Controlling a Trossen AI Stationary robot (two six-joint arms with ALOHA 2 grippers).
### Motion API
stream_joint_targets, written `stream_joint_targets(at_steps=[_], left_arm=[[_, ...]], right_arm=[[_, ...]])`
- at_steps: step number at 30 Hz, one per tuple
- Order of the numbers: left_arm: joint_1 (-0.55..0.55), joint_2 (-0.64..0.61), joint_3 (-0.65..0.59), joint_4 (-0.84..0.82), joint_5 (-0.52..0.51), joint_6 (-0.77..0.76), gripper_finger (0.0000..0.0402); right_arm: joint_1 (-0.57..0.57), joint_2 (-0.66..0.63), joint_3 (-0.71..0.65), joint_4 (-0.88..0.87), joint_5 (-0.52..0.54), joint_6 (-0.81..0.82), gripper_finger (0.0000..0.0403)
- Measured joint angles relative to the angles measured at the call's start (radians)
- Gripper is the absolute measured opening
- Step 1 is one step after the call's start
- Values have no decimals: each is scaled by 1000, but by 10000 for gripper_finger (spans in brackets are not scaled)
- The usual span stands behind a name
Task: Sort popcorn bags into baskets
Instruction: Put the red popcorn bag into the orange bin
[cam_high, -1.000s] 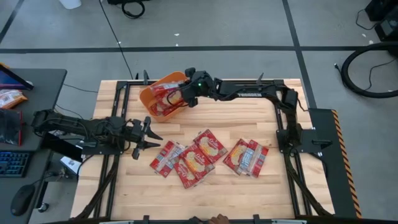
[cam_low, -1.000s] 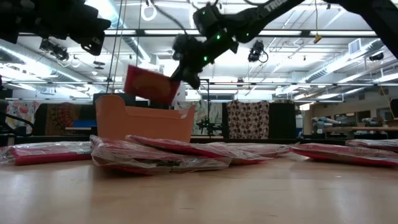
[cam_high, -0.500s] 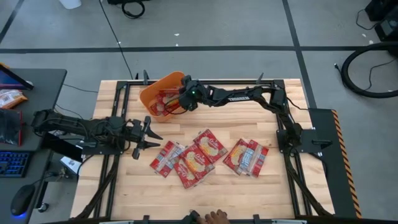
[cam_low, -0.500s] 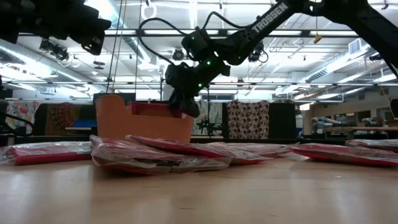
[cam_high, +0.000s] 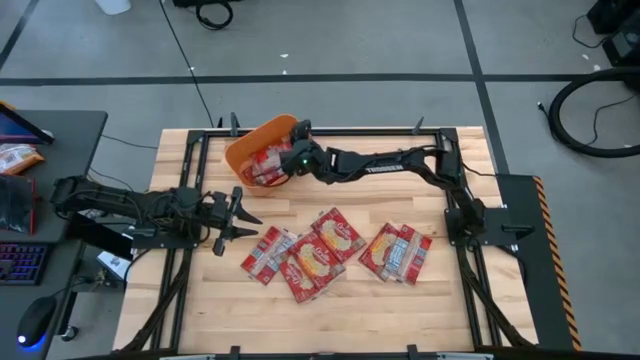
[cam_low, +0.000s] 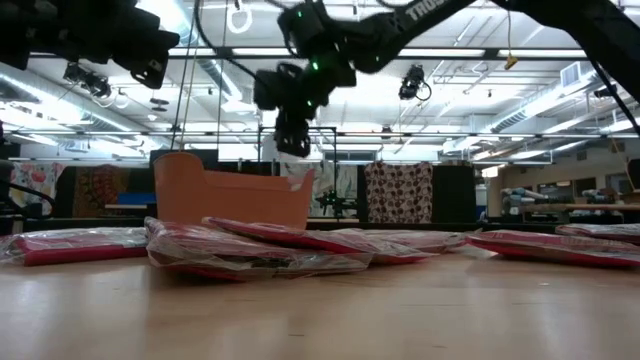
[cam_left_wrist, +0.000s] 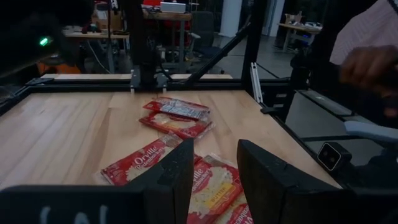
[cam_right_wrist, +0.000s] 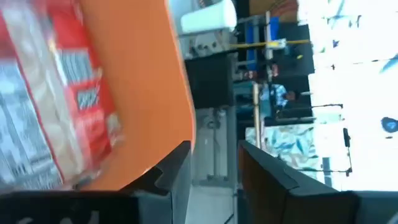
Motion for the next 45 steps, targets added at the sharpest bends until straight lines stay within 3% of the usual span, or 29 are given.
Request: stream_joint_targets(at_steps=[5, 15, 25, 31, 45], left_arm=[[0, 0, 0, -2, 0, -2, 128], [0, 0, 0, -33, -9, -2, 128], [0, 0, 0, -53, -65, -4, 128], [0, 0, 0, -53, -80, -15, 128], [0, 0, 0, -64, -79, -34, 128]], right_arm=[[66, -1, 38, -123, 5, 66, 137], [187, 0, 55, -511, -36, 472, 137], [304, 0, 55, -767, -201, 832, 137], [356, 0, 55, -865, -243, 981, 137], [492, -18, 54, -1473, -294, 1483, 139]])
